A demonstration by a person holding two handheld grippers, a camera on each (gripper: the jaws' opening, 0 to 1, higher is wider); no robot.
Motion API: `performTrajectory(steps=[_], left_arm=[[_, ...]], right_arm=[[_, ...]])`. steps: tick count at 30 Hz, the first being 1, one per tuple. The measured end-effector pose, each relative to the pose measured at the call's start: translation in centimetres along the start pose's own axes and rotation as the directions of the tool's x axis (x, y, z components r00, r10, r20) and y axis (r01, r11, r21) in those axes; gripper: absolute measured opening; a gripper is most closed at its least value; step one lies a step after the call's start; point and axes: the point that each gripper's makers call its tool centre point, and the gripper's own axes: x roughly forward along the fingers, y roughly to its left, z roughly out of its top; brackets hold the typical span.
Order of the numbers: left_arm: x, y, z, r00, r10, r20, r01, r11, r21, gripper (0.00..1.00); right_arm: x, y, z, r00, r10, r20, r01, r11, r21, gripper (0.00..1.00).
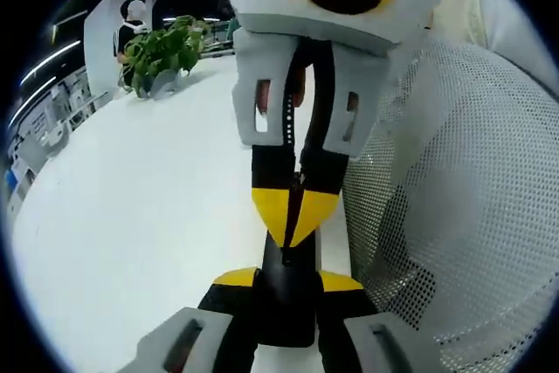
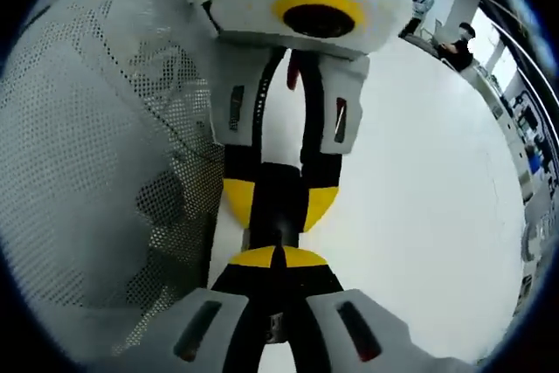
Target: Press the specified remote control buttons in sequence, fully releasing each button before pressing the next.
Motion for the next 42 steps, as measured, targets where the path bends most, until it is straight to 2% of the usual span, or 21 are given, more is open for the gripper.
performTrajectory(steps=[3, 6, 11, 12, 19, 22, 24, 28, 29, 31, 34, 38, 42], left_arm=[[0.00, -0.02, 0.05, 1.000, 0.000, 0.000, 0.000, 1.000, 0.000, 0.24], [0.02, -0.02, 0.05, 1.000, -0.002, 0.000, 0.002, 1.000, -0.001, 0.24], [0.05, 0.01, 0.04, 1.000, -0.002, 0.002, 0.002, 1.000, -0.004, 0.24], [0.05, 0.01, 0.05, 1.000, -0.002, 0.002, 0.002, 1.000, -0.004, 0.24], [0.07, 0.02, 0.05, 1.000, -0.002, 0.003, 0.002, 1.000, -0.004, 0.24], [0.07, 0.02, 0.07, 1.000, -0.003, 0.004, 0.003, 1.000, -0.005, 0.24], [0.06, 0.03, 0.06, 1.000, -0.003, 0.004, 0.003, 1.000, -0.004, 0.24], [0.06, 0.02, 0.07, 1.000, -0.004, 0.005, 0.004, 1.000, -0.005, 0.24], [0.05, 0.02, 0.06, 1.000, -0.003, 0.006, 0.003, 1.000, -0.006, 0.24], [0.06, 0.02, 0.06, 1.000, -0.004, 0.006, 0.004, 1.000, -0.005, 0.24], [0.07, 0.03, 0.08, 1.000, -0.003, 0.006, 0.003, 1.000, -0.006, 0.24], [0.03, -0.01, 0.15, 1.000, -0.004, 0.007, 0.004, 1.000, -0.006, 0.24], [0.02, 0.00, 0.15, 1.000, -0.003, 0.008, 0.003, 1.000, -0.006, 0.24]], right_arm=[[0.00, 0.18, 0.01, 1.000, -0.015, -0.003, 0.015, 0.999, -0.038, 0.00], [0.00, 0.22, 0.11, 0.999, -0.039, -0.024, 0.035, 0.989, -0.146, 0.00], [0.13, 0.34, 0.18, 0.996, -0.036, -0.081, 0.015, 0.969, -0.246, 0.00], [0.15, 0.36, 0.19, 0.996, -0.035, -0.082, 0.014, 0.969, -0.245, 0.00], [0.02, 0.26, 0.14, 0.998, -0.028, -0.059, 0.015, 0.977, -0.211, 0.00], [-0.07, 0.09, 0.16, 0.998, -0.063, 0.010, 0.063, 0.994, -0.085, 0.00], [-0.15, -0.06, 0.11, 0.995, -0.084, 0.056, 0.083, 0.996, 0.025, 0.00], [-0.39, -0.16, 0.11, 0.987, -0.110, 0.118, 0.090, 0.982, 0.166, 0.00], [-0.40, -0.21, 0.06, 0.986, -0.107, 0.131, 0.076, 0.972, 0.223, 0.00], [-0.33, -0.40, -0.16, 0.985, -0.094, 0.146, 0.053, 0.962, 0.266, 0.00], [-0.12, -0.35, -0.06, 0.985, -0.091, 0.146, 0.055, 0.971, 0.234, 0.00], [0.30, -0.18, 0.23, 0.988, -0.079, 0.131, 0.064, 0.992, 0.111, 0.00], [0.50, -0.11, 0.73, 0.991, -0.051, 0.127, 0.045, 0.998, 0.055, 0.00]])
